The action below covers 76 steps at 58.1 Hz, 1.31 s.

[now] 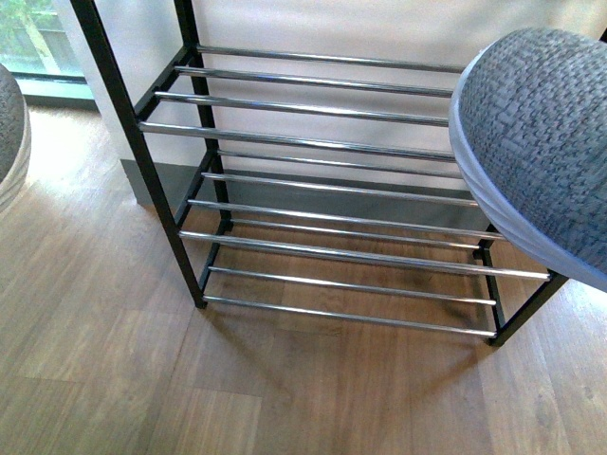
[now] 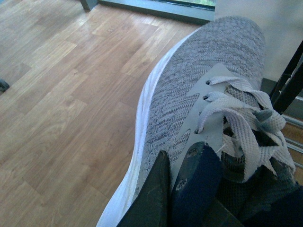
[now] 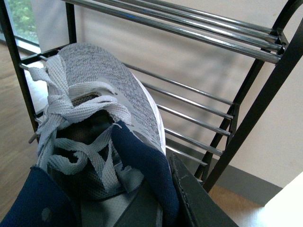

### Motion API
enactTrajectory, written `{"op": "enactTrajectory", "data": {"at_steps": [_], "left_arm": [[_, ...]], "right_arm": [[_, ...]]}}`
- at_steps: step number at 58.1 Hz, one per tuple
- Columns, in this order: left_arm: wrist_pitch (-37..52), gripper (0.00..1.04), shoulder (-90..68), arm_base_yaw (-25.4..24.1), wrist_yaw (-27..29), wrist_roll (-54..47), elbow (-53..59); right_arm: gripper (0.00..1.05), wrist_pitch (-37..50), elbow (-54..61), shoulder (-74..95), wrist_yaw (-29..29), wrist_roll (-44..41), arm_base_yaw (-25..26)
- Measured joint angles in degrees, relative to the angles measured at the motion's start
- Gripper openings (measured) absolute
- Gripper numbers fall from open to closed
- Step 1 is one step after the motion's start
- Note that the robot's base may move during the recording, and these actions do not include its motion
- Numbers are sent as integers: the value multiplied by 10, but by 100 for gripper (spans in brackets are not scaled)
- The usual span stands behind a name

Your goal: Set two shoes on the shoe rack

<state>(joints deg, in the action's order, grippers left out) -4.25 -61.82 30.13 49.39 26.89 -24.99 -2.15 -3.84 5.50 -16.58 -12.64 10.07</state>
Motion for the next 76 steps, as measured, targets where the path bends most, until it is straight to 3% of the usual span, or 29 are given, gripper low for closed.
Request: {"op": "enactTrajectory", "data": {"at_steps": [76], "left_arm": [[0,2,0,2,-5,0,0]], "right_arm": [[1,0,0,0,5,0,0]]}}
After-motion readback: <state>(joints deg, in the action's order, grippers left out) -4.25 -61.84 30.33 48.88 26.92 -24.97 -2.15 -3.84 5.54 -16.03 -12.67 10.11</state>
